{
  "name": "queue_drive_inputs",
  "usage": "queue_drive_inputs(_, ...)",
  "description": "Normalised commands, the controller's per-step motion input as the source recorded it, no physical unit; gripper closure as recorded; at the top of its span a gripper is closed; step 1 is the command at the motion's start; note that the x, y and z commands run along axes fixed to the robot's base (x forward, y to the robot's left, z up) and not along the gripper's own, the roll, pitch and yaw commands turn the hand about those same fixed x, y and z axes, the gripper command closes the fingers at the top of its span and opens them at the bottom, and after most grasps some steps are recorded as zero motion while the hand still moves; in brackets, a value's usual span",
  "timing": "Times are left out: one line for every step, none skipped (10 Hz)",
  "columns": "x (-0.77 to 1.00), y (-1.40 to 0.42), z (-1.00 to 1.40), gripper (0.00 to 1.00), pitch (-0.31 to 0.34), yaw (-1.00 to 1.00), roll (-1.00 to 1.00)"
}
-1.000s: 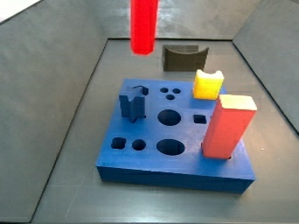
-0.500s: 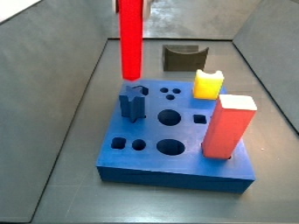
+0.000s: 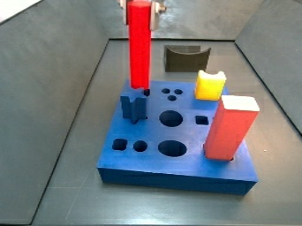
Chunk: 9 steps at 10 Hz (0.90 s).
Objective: Pick up the hexagon object. Move up. Place the hexagon object on the fixture. Regrasp the hexagon object. Move to above the board. Insert the hexagon object.
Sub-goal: Insert the hexagon object.
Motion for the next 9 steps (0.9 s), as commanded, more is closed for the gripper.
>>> queue_drive_inputs(0.0,0.05,-0.43,1.0,0.0,-0.19,-0.22)
queue_drive_inputs(0.0,0.05,-0.35,1.0,0.0,-0.14,-0.2)
queue_drive_inputs(0.0,0.01,-0.4,1.0,0.0,-0.14,-0.18)
queue_drive_inputs(0.0,0.0,-0.46,1.0,0.0,-0.12,-0.18)
queue_drive_inputs(0.0,0.0,-0.63,1.0,0.0,-0.08,-0.13)
queue_drive_inputs(0.0,0.0,-0.83,1.0,0.0,-0.01,-0.08)
queue_drive_inputs(0.0,0.0,-0.68,1.0,0.0,0.0,-0.05)
queue_drive_inputs(0.0,0.0,-0.13,1.0,-0.084,0.0,-0.02)
queue_drive_inputs(0.0,0.0,0.0,1.0,0.0,0.0,0.0)
